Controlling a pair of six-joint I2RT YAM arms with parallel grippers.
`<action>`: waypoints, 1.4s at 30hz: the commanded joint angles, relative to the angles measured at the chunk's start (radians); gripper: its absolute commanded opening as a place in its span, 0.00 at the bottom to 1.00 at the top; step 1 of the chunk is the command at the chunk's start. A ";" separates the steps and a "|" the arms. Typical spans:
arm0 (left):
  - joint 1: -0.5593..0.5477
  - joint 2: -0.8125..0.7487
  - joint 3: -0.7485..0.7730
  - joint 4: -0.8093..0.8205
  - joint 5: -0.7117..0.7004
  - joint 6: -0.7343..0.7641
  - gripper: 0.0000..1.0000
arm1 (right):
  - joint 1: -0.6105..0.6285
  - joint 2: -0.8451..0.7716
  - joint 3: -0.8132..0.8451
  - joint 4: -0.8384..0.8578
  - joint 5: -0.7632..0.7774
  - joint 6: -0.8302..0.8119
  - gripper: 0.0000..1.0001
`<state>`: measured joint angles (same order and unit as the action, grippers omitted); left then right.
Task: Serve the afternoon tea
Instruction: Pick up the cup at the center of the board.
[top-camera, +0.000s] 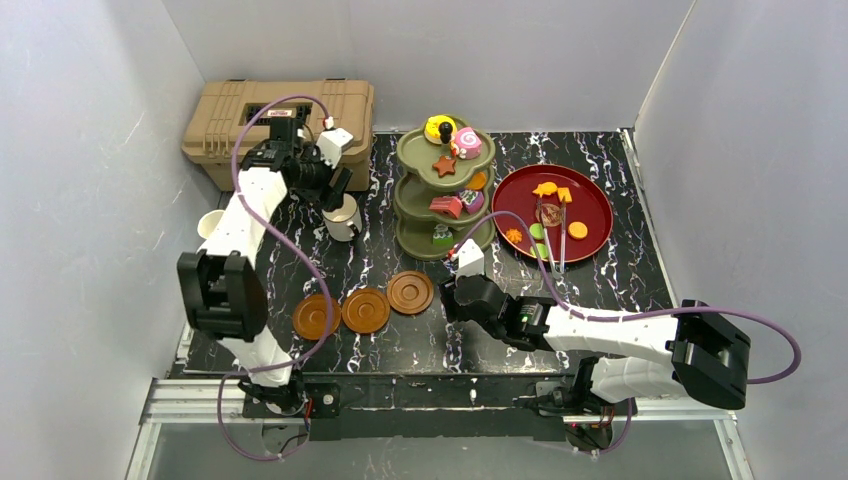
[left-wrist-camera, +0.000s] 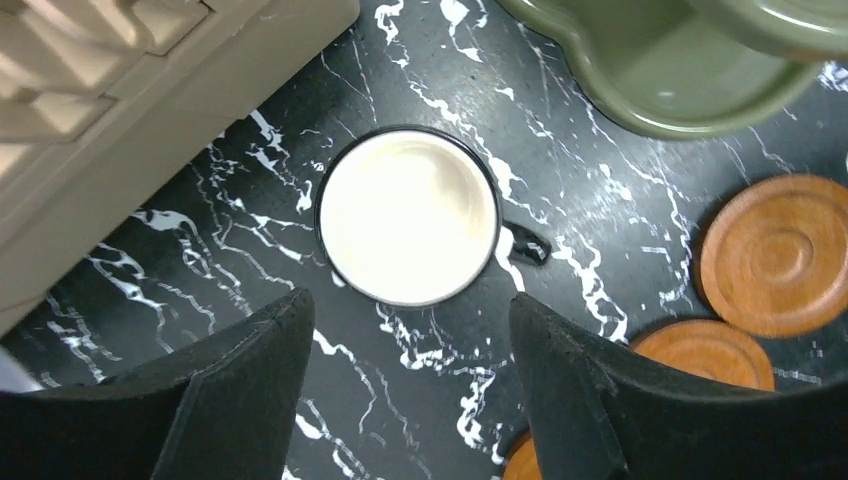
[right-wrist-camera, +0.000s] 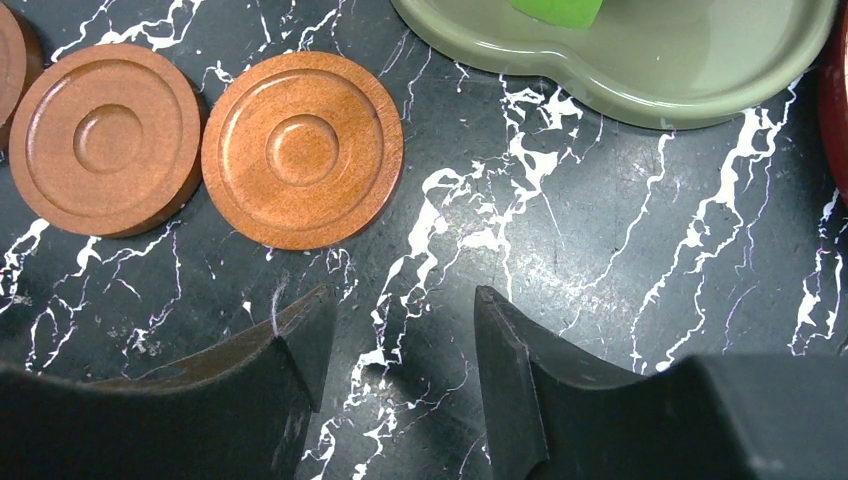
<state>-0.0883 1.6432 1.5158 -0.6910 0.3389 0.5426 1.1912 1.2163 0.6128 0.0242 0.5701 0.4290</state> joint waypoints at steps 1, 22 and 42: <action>-0.001 0.096 0.045 0.046 -0.068 -0.136 0.68 | 0.003 -0.013 0.029 0.042 0.006 0.026 0.61; 0.010 0.247 -0.053 0.219 -0.208 -0.258 0.37 | 0.030 -0.038 0.032 0.021 0.040 0.042 0.60; 0.006 -0.220 -0.408 0.160 -0.033 -0.387 0.00 | 0.031 0.256 0.266 0.242 -0.058 -0.134 0.69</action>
<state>-0.0761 1.5867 1.1454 -0.4572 0.2325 0.1928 1.2186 1.4090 0.7616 0.1402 0.5537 0.3687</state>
